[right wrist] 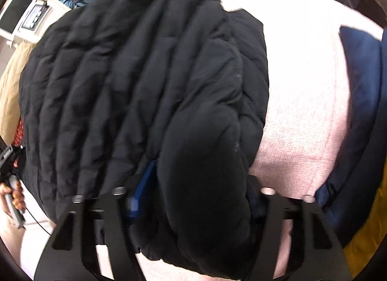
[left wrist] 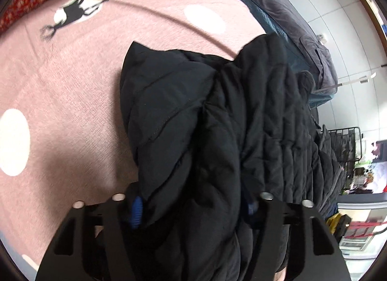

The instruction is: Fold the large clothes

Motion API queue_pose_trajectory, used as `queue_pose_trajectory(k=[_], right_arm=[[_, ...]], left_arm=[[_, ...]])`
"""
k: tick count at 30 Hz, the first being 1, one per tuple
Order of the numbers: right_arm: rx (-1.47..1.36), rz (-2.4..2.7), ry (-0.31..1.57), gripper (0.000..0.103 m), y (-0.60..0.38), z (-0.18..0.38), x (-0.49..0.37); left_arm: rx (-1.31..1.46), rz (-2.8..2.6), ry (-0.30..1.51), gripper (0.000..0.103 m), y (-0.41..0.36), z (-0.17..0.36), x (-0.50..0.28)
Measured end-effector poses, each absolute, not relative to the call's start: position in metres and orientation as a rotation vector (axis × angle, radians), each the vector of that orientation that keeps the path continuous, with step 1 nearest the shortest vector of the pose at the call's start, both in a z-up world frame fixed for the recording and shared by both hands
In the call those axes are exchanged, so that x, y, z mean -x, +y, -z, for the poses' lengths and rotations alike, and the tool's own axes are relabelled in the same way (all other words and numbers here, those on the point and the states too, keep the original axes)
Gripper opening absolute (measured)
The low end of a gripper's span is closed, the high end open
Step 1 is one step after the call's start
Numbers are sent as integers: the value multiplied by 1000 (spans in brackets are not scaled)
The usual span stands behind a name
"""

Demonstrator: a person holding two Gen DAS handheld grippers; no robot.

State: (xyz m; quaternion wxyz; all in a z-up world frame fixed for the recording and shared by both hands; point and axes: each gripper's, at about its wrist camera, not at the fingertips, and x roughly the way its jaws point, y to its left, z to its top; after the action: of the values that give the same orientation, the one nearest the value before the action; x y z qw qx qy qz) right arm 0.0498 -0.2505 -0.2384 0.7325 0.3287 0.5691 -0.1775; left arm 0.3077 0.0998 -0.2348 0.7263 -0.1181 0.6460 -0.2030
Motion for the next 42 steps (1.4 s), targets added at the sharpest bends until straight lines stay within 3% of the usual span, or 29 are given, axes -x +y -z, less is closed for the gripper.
queue_pose_trajectory(k=[4,7,18,26,35,42], right_arm=[[-592,391,1234,23,-230,213,-57],[-472,383,1204,18,-211,186,-60],[-99,301,1012,12,-147,46,-58],[-18,368,890,11,-152,-42,-10],[-126,706,788,11,-264,-118,145],[-304,1050,728,11,-338,-132,303]], left_arm=[[206,445,1378,36,95,212,-296],[175,469,1326,29,95,190,-282],[91,675,1179,24,59,87,-206],[39,891,1055,24,-9,15,-139],[43,1262,934,24,-132,-53,-52],[-22,1486,989,24,-249,-39,28]])
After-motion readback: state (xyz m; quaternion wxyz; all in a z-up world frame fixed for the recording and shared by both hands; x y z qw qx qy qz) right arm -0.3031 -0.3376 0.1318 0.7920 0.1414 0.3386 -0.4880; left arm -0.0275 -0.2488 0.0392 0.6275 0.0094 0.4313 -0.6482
